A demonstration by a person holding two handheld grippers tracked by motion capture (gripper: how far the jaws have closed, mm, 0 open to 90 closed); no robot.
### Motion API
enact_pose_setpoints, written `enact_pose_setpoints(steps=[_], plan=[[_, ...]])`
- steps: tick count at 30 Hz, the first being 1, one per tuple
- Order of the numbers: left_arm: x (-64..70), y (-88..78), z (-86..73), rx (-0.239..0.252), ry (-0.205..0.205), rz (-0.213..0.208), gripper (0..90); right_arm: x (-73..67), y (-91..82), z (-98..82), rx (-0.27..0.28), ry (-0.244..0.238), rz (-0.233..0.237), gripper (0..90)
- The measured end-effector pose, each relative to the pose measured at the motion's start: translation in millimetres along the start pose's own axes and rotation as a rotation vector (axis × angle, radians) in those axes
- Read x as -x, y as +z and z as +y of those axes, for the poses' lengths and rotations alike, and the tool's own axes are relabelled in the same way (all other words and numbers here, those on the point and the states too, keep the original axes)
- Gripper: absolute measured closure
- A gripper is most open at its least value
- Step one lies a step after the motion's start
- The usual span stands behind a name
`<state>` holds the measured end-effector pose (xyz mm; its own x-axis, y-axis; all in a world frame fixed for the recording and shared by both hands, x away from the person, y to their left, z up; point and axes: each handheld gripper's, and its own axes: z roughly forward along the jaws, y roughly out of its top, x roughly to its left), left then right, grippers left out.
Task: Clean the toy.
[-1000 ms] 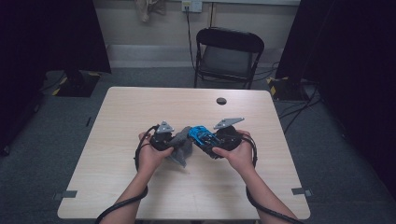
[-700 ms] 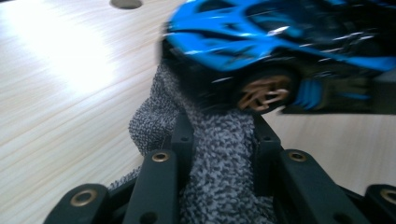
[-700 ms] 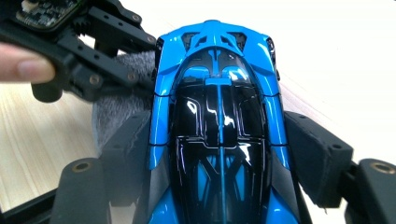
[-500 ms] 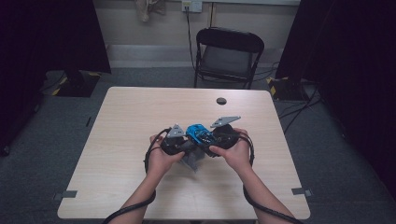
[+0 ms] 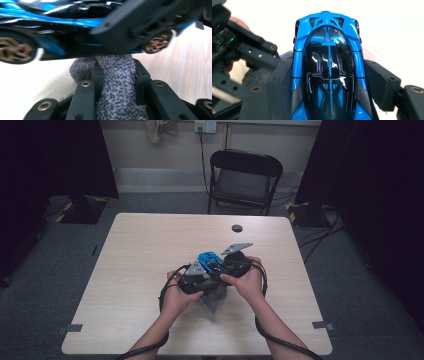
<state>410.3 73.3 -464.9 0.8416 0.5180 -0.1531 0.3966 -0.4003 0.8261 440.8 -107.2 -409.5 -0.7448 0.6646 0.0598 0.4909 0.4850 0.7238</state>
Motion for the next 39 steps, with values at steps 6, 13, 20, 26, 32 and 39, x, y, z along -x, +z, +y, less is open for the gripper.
enact_pose_setpoints(steps=[6, 13, 20, 26, 32, 39], plan=[[17.7, 8.5, 0.2, -0.021, 0.036, -0.059, 69.2, 3.9, 3.4, -1.1, -0.004, 0.019, -0.007, 28.2], [32.9, 15.9, 2.4, -0.025, 0.072, -0.124, 68.9, 7.7, 4.5, -0.4, -0.004, 0.027, -0.016, 28.2], [36.6, 11.3, -4.5, -0.073, 0.102, -0.131, 68.9, 16.5, 0.4, -2.8, 0.004, 0.046, -0.027, 28.2], [24.9, -3.7, -9.2, -0.081, 0.093, -0.098, 68.9, 24.2, -7.5, -5.3, 0.009, 0.052, -0.045, 28.1], [8.2, -21.7, -13.3, -0.065, 0.066, -0.042, 68.9, 30.0, -13.0, -7.9, 0.014, 0.056, -0.056, 28.2], [-11.7, -42.8, -15.6, -0.044, 0.044, 0.036, 69.0, 35.2, -16.7, -14.8, 0.002, 0.06, -0.067, 28.2]])
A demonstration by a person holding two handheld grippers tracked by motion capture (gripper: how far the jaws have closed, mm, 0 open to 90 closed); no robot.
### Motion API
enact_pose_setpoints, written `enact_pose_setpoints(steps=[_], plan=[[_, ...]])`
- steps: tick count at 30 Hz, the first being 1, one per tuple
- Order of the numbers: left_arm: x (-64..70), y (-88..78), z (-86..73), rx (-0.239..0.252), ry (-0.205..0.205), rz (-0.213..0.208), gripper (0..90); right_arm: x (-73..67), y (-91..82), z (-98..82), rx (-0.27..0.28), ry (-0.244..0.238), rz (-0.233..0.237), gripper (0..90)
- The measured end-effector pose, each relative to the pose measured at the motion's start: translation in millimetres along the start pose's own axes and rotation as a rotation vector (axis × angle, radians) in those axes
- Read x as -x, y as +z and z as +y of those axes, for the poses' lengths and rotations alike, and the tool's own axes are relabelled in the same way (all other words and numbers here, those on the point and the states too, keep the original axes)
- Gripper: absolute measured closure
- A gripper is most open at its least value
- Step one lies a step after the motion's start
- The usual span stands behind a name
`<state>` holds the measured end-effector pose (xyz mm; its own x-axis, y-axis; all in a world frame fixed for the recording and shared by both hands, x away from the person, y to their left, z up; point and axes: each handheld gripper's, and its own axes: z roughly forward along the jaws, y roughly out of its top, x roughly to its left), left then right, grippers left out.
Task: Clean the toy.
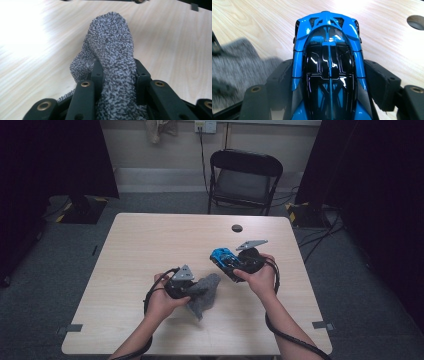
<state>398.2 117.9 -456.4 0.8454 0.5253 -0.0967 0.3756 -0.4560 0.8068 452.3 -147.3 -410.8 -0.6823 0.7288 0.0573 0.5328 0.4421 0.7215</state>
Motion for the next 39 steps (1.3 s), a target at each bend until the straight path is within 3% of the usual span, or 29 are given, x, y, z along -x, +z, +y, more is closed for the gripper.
enact_pose_setpoints(steps=[13, 23, 39], plan=[[-37.4, -23.0, -14.6, 0.005, -0.075, 0.11, 69.0, 22.1, -3.7, -24.0, -0.023, 0.033, -0.034, 28.2], [-49.4, -32.1, -20.2, 0.024, -0.102, 0.131, 69.0, 39.9, -8.0, -40.0, -0.027, 0.065, -0.06, 28.2], [-62.4, -47.8, -25.0, 0.044, -0.125, 0.168, 69.1, 52.2, -15.6, -51.6, -0.033, 0.074, -0.084, 28.1]])
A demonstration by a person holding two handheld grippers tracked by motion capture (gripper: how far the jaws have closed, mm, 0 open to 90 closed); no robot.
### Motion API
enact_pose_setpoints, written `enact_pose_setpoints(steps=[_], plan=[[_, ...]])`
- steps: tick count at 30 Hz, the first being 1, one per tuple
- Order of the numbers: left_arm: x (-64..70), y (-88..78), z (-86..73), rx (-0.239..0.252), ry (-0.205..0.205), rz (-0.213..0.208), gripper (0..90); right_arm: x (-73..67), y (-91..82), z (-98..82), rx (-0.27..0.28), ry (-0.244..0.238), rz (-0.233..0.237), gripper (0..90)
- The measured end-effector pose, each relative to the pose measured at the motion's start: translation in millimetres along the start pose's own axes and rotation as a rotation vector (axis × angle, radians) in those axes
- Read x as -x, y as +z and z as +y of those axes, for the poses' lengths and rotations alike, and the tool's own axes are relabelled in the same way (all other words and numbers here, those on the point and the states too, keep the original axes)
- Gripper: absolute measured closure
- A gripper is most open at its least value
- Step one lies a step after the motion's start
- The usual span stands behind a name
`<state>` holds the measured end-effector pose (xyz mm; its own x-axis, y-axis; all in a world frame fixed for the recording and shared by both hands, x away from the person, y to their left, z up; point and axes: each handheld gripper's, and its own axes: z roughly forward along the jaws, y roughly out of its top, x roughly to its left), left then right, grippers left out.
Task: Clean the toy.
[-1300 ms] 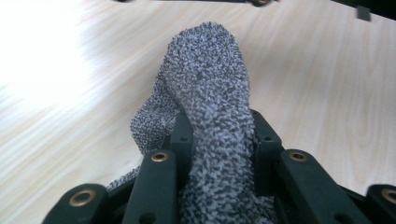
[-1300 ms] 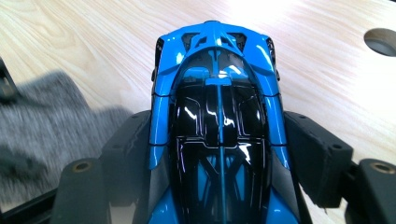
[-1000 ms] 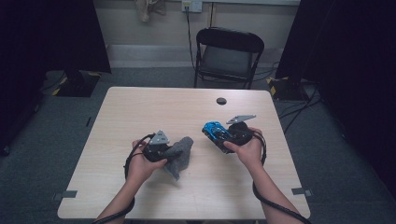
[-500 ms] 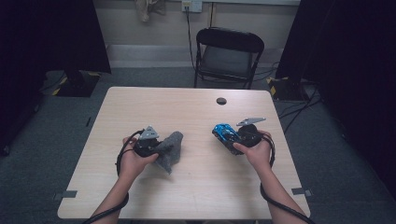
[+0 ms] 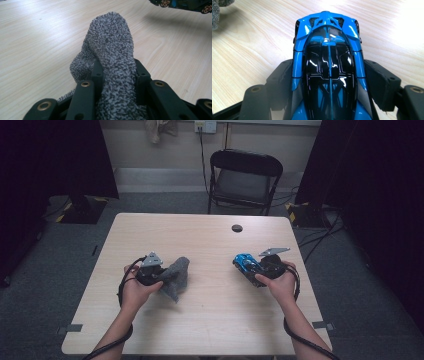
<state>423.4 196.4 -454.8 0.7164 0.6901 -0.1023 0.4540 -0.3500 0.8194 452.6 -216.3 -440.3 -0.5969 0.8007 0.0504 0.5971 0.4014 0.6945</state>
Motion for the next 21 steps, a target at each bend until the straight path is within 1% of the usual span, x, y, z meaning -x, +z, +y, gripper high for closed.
enact_pose_setpoints(steps=[3, 4, 8, 11, 13, 15, 18, 19, 21], plan=[[-3.8, -1.2, -1.8, -0.005, -0.004, 0.009, 69.1, 3.1, -1.0, -2.9, -0.003, 0.008, -0.006, 28.1], [-5.8, -2.0, -2.0, -0.004, -0.002, 0.017, 69.1, 3.7, -1.2, -3.8, -0.005, 0.01, -0.011, 28.1], [-13.7, -3.0, -4.5, -0.004, -0.024, 0.036, 69.1, 9.9, -1.0, -10.4, -0.007, 0.028, -0.023, 28.1], [-18.6, -1.6, -6.5, -0.012, -0.032, 0.06, 69.1, 15.2, 1.2, -15.1, -0.018, 0.039, -0.027, 28.1], [-23.6, -0.6, -7.2, -0.01, -0.032, 0.076, 69.1, 18.9, 3.2, -17.7, -0.02, 0.047, -0.027, 28.1], [-28.3, 0.5, -8.4, -0.012, -0.041, 0.092, 69.1, 21.5, 5.6, -20.1, -0.028, 0.054, -0.034, 28.1], [-33.9, 2.7, -10.6, -0.013, -0.053, 0.105, 69.0, 24.9, 9.5, -23.5, -0.033, 0.062, -0.041, 28.1], [-35.5, 3.2, -11.1, -0.021, -0.053, 0.107, 69.0, 26.5, 10.6, -24.8, -0.029, 0.066, -0.045, 28.0], [-36.3, 3.8, -11.8, -0.016, -0.061, 0.109, 68.9, 28.6, 12.6, -26.3, -0.029, 0.075, -0.045, 28.1]])
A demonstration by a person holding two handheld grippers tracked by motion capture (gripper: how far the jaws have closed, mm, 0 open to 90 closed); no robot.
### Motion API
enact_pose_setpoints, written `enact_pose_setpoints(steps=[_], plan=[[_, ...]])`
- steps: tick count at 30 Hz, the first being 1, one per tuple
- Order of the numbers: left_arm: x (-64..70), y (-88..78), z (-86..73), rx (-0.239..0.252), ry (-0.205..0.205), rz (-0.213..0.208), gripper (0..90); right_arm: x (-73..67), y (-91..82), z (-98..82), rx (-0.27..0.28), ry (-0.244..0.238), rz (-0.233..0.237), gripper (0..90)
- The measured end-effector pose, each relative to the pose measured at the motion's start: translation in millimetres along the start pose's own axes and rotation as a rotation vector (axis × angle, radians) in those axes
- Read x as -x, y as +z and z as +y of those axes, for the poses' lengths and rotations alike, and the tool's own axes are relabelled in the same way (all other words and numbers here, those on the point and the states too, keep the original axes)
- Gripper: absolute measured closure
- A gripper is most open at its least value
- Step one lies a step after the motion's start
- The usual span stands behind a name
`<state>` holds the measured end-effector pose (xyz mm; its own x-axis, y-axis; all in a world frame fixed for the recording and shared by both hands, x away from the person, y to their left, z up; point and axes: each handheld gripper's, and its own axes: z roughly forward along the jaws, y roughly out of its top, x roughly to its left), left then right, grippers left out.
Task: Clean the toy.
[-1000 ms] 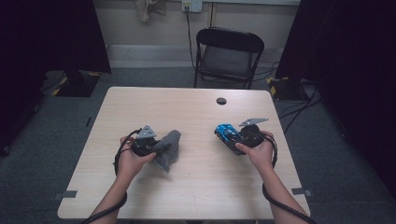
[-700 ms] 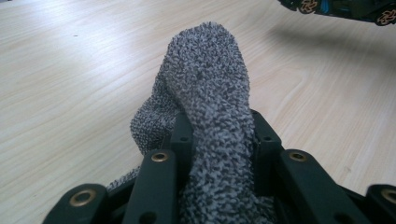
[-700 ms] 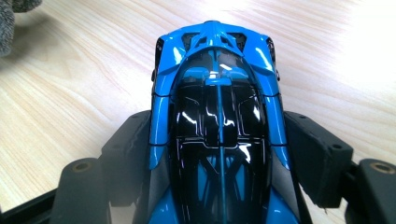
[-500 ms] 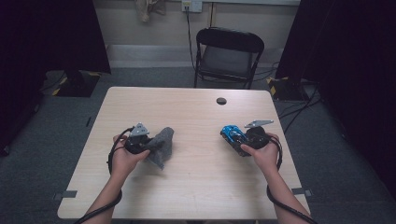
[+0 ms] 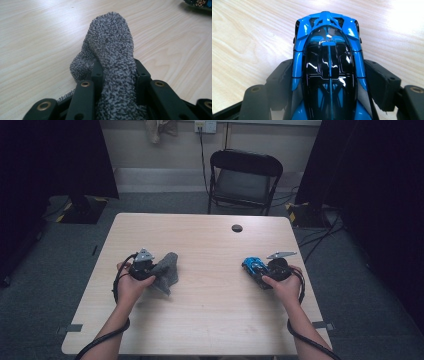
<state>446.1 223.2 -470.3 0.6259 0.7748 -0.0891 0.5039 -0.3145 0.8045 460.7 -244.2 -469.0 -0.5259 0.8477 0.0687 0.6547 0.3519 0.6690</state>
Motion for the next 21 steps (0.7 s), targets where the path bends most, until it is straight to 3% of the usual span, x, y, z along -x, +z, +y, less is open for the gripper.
enact_pose_setpoints(steps=[1, 4, 10, 18, 21], plan=[[-3.6, 2.8, -2.6, 0.017, -0.035, -0.017, 68.8, 1.0, 1.7, -1.1, 0.002, 0.01, -0.002, 28.0], [-9.0, 4.9, -6.3, 0.024, -0.06, 0.002, 68.6, 2.5, 5.6, -2.7, -0.002, 0.01, -0.003, 28.0], [-8.8, 8.0, -8.0, 0.004, -0.032, 0.02, 67.5, 7.3, 12.1, -7.1, 0.005, 0.047, 0.017, 27.9], [-8.6, 10.2, -10.9, 0.008, -0.018, 0.025, 64.9, 5.9, 16.7, -6.9, 0.002, 0.006, 0.0, 27.7], [-8.2, 9.9, -12.8, 0.012, -0.025, 0.023, 63.3, 3.4, 17.6, -6.0, -0.012, -0.037, -0.019, 27.5]])
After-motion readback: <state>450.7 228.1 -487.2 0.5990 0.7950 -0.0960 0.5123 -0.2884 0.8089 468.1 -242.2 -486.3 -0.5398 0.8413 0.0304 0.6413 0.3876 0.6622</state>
